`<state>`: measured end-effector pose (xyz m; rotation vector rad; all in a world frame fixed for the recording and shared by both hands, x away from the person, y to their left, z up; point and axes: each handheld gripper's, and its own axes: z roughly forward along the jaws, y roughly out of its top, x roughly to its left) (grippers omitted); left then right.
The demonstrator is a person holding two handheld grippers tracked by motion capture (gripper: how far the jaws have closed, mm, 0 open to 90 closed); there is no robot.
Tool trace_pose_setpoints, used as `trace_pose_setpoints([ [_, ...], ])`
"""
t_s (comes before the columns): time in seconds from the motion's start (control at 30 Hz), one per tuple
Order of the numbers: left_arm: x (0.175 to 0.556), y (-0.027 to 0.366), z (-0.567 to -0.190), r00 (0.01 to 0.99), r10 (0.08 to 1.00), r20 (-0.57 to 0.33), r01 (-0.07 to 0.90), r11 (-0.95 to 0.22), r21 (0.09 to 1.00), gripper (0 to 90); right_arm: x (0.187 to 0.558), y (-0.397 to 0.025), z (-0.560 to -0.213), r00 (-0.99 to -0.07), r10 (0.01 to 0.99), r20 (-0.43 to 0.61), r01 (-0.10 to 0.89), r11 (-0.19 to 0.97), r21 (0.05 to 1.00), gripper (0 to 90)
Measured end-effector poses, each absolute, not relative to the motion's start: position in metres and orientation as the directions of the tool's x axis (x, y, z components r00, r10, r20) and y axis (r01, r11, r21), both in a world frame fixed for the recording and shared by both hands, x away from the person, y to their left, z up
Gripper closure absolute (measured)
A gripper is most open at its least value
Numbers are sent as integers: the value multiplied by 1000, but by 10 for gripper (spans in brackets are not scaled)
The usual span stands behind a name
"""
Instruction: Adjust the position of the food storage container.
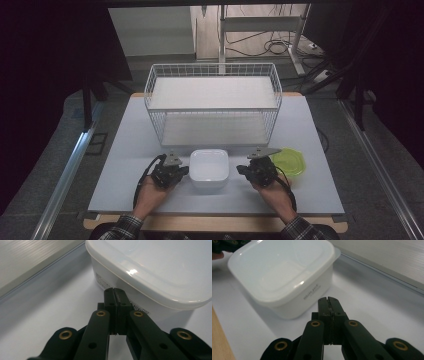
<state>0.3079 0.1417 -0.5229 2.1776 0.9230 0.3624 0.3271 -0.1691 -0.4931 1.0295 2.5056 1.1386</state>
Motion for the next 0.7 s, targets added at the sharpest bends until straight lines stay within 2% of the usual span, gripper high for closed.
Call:
trace_pose_setpoints([
  [0.27, 314, 132, -524, 710, 703, -52, 507, -459, 729, 898, 334, -163, -500, -731, 674, 108, 529, 460, 714, 891],
  [0.47, 310, 127, -520, 719, 694, -41, 493, -468, 733, 890, 335, -169, -499, -714, 692, 108, 541, 446, 713, 883],
  [0.6, 307, 136, -513, 704, 709, -40, 489, -443, 752, 840, 331, -173, -494, -716, 694, 77, 519, 455, 724, 851],
  [0.63, 306, 140, -511, 699, 714, -45, 489, -431, 758, 808, 330, -175, -492, -717, 694, 69, 513, 457, 727, 840],
  [0.67, 304, 143, -509, 696, 717, -45, 486, -424, 765, 729, 327, -180, -488, -718, 694, 55, 500, 459, 734, 809],
  [0.7, 301, 146, -507, 694, 719, -40, 481, -422, 769, 688, 325, -184, -486, -722, 690, 50, 492, 461, 738, 795],
])
